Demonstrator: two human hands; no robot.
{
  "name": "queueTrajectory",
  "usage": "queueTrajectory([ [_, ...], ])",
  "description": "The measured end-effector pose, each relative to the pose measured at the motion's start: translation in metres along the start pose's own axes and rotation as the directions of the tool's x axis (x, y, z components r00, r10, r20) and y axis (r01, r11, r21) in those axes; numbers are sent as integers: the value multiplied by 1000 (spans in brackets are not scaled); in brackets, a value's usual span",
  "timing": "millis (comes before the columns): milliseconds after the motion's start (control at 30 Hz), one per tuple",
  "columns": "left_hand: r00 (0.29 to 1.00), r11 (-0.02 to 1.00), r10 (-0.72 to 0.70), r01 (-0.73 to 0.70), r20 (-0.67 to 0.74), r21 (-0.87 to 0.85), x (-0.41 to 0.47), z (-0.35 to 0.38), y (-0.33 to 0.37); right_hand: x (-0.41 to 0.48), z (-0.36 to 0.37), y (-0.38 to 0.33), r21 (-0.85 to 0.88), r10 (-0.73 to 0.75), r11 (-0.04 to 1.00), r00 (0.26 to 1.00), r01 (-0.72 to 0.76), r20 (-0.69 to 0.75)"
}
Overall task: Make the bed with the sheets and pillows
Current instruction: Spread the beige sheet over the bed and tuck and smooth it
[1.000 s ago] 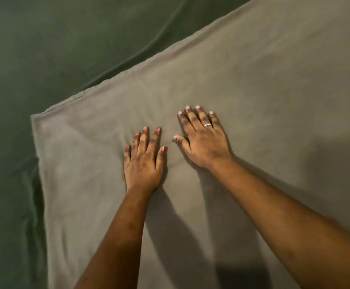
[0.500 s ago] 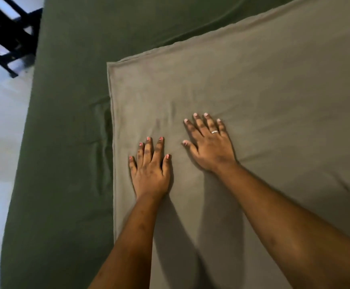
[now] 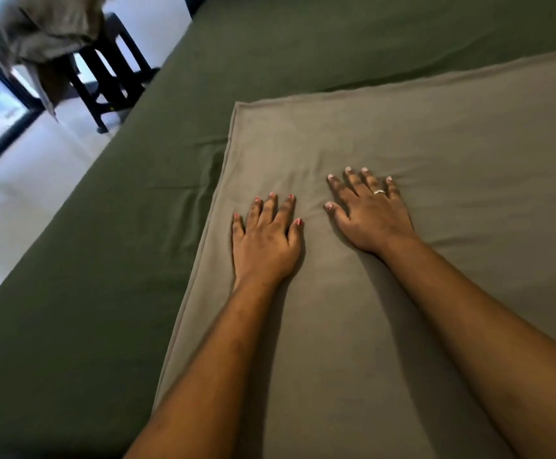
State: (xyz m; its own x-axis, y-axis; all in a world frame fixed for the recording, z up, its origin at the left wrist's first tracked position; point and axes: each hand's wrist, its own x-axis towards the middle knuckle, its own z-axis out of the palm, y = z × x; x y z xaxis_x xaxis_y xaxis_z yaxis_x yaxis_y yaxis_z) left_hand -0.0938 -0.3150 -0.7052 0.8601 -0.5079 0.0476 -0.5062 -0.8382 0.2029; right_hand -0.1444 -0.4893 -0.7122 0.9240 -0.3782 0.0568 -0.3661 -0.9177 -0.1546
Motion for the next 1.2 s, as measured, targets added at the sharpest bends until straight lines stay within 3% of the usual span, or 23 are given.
queueTrajectory([
  [300,998,998,53,-53,24,25,5,-4,-1,7,-5,6,-27,-92,995,995,93,46],
  [500,994,996,80,-82,72,23,-56,-18,-8,-41,-18,-7,-46,-244,967,965,249,91],
  [700,992,996,90,-90,88,1,-96,-28,-24,-116,-25,-47,-16,-488,869,860,495,148],
  [967,968,969,235,-226,87,-97,-181,-40,-44,-200,-33,-64,-30,-636,756,744,654,206],
  [1033,979,973,200,-194,29,-125,-201,-42,-58,-216,-32,-72,-25,-687,707,695,706,212],
  [1100,985,968,84,-117,-152,-223,-219,-40,-73,-229,-37,-82,71,-731,669,638,740,241],
  [1133,966,958,-10,-65,-257,-279,-229,-41,-81,-231,-42,-89,198,-740,669,616,717,269],
  [1200,904,930,-218,78,-369,-359,-243,-45,-92,-219,-58,-104,511,-720,674,627,533,297],
])
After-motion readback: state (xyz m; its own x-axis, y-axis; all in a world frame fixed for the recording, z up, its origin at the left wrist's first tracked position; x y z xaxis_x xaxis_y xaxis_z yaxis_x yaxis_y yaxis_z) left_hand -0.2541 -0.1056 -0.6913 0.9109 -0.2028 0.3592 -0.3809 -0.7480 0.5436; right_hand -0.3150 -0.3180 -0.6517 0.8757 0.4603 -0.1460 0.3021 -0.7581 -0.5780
